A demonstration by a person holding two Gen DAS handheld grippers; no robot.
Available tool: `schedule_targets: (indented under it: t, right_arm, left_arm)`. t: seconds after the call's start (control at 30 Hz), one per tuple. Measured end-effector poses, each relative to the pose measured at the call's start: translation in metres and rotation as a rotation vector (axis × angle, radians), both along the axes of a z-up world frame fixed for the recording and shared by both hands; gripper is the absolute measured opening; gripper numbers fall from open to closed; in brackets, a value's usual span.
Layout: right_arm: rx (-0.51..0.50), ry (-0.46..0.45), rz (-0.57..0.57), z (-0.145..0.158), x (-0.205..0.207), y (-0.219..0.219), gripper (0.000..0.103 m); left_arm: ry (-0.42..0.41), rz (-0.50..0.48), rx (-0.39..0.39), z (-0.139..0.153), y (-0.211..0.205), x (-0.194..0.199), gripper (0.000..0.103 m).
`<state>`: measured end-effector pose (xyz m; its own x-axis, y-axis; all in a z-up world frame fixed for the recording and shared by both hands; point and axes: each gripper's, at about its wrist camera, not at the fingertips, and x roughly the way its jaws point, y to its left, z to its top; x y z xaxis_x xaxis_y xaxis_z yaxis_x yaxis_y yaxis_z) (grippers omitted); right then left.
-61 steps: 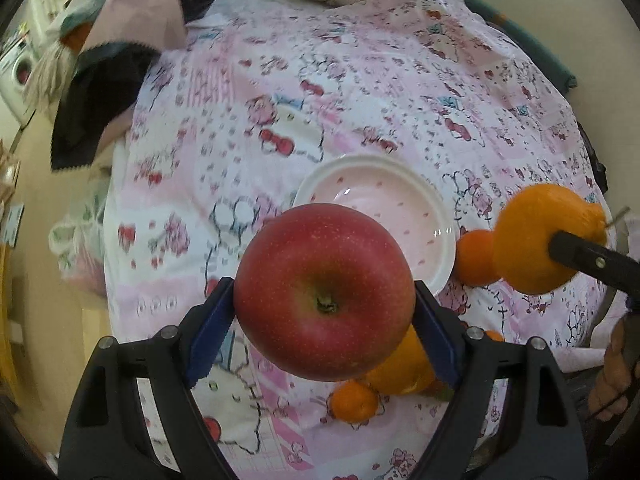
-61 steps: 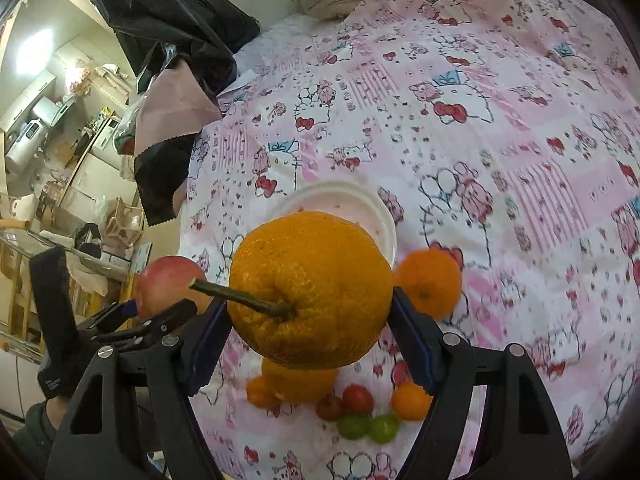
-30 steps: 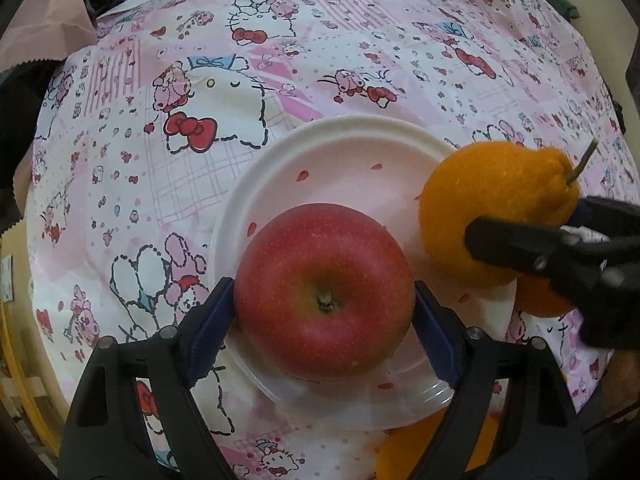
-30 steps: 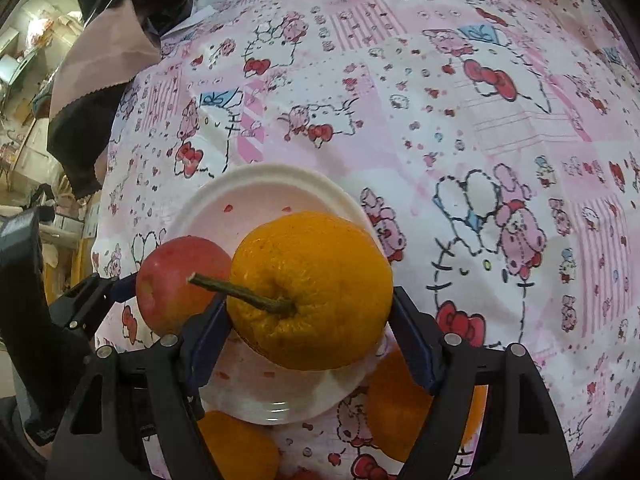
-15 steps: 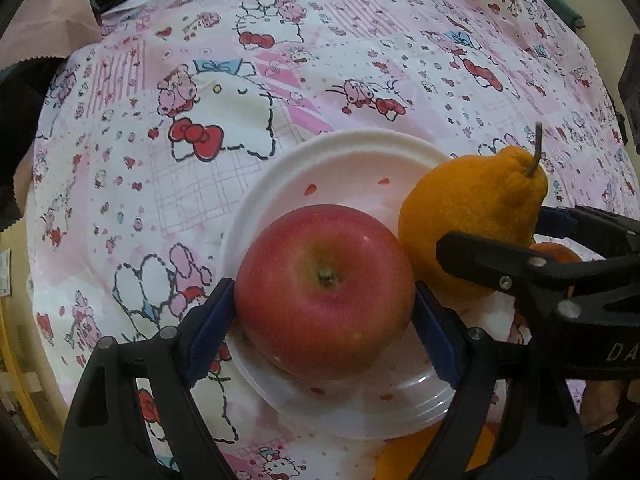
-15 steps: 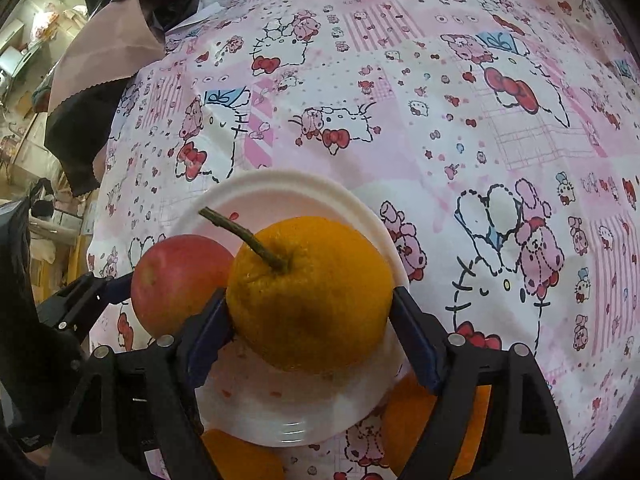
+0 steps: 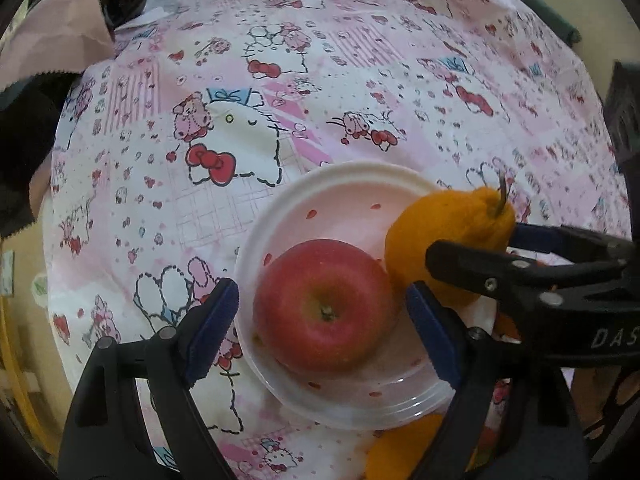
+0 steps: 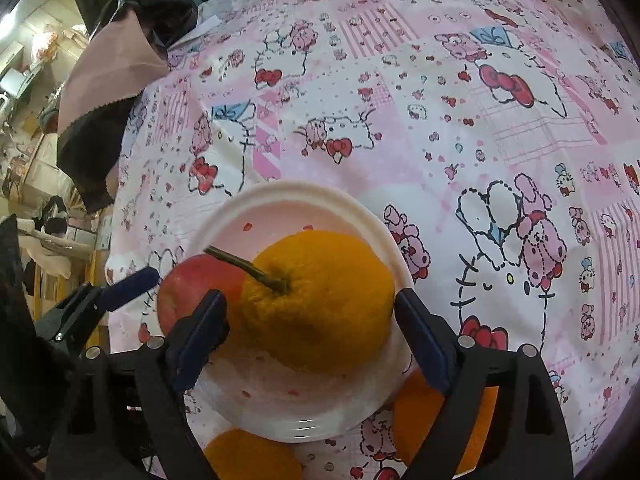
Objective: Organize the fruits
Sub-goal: 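Carry the apple onto the plate with the left tool while the right tool sets the dekopon beside it, then reach the left tool to the large navel orange and grasp it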
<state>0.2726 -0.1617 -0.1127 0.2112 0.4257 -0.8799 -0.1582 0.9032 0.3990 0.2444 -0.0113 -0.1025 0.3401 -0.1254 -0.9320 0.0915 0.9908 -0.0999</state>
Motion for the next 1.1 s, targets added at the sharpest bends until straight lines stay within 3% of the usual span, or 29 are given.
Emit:
schedule_targets:
  t: [0.13, 0.63, 1.1]
  right_arm:
    - [0.012, -0.030, -0.025, 0.014, -0.003, -0.006, 0.089]
    - [0.042, -0.163, -0.069, 0.086, -0.061, -0.045, 0.090]
    - [0.054, -0.121, -0.153, 0.087, -0.116, -0.084, 0.090]
  left_arm:
    - [-0.025, 0.033, -0.048, 0.013, 0.006, -0.005, 0.084]
    - [-0.138, 0.107, -0.055, 0.070, 0.024, -0.062, 0.084]
    - [-0.126, 0.140, -0.084, 0.074, 0.019, -0.117, 0.084]
